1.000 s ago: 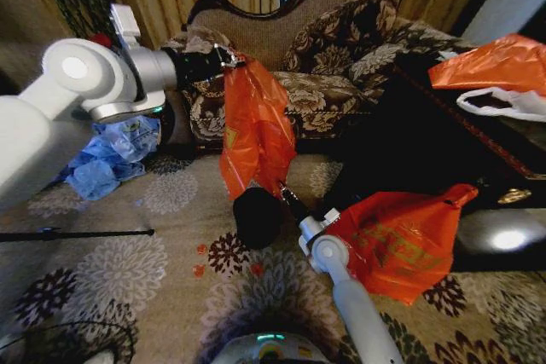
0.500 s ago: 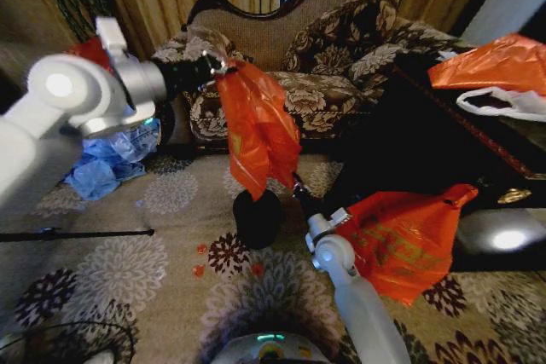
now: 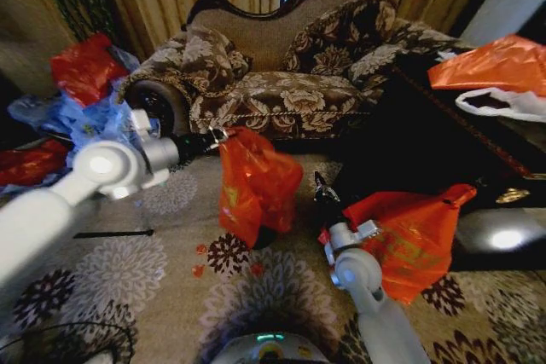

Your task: Place a garbage bag over the trash bin.

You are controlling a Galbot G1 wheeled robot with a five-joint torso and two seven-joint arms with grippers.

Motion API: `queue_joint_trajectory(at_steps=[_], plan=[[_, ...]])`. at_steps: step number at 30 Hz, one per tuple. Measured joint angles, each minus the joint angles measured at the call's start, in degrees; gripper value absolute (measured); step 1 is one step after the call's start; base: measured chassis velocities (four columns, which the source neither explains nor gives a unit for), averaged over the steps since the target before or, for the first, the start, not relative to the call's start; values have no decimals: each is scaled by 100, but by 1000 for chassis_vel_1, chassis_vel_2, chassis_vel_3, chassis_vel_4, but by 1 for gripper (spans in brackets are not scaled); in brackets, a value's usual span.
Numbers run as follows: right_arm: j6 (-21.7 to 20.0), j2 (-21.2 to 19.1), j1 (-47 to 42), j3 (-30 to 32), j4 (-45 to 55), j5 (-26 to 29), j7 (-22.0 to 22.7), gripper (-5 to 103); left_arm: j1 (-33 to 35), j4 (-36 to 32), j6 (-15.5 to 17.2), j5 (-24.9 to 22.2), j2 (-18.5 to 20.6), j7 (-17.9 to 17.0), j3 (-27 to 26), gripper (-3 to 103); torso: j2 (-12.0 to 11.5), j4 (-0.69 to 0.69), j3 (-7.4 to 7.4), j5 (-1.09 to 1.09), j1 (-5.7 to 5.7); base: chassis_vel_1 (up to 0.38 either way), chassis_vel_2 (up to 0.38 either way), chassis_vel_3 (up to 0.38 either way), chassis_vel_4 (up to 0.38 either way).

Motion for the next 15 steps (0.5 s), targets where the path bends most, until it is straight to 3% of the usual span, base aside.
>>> queue_joint_trajectory(at_steps=[3,5,6,9,10,11,12,14,15], plan=[[-133,-18,2,-16,-42,229,-41,0,-195,115,5,-62,-9,7,29,0,0,2,0,1,1,0,0,0,0],[-241,22,-48,-47,-131,444,-152,5,-427,225,21,-122,1,12,98,0,0,-1,0,3,0,0,0,0,0],[-250,85,-93,-60,-202,442,-231,16,-522,260,26,-146,10,11,136,0,0,-1,0,2,1,0,0,0,0],[-239,145,-157,-78,-268,398,-310,16,-607,287,29,-163,25,6,180,0,0,1,0,2,1,0,0,0,0],[-219,190,-233,-106,-318,351,-377,27,-681,309,29,-174,38,-1,218,0,0,1,0,1,1,0,0,0,0],[-188,231,-320,-166,-362,291,-440,27,-796,342,30,-189,50,-6,281,0,0,1,0,1,1,0,0,0,0],[-159,257,-382,-227,-392,231,-479,37,-888,369,31,-204,55,-8,330,0,0,0,0,2,0,0,0,0,0],[-130,279,-421,-297,-415,162,-510,37,-957,396,30,-222,56,-15,366,0,0,-1,0,2,0,0,0,0,0],[-91,315,-453,-403,-432,53,-549,48,-1054,433,30,-251,55,-28,406,0,-1,-1,0,2,1,0,0,0,0]])
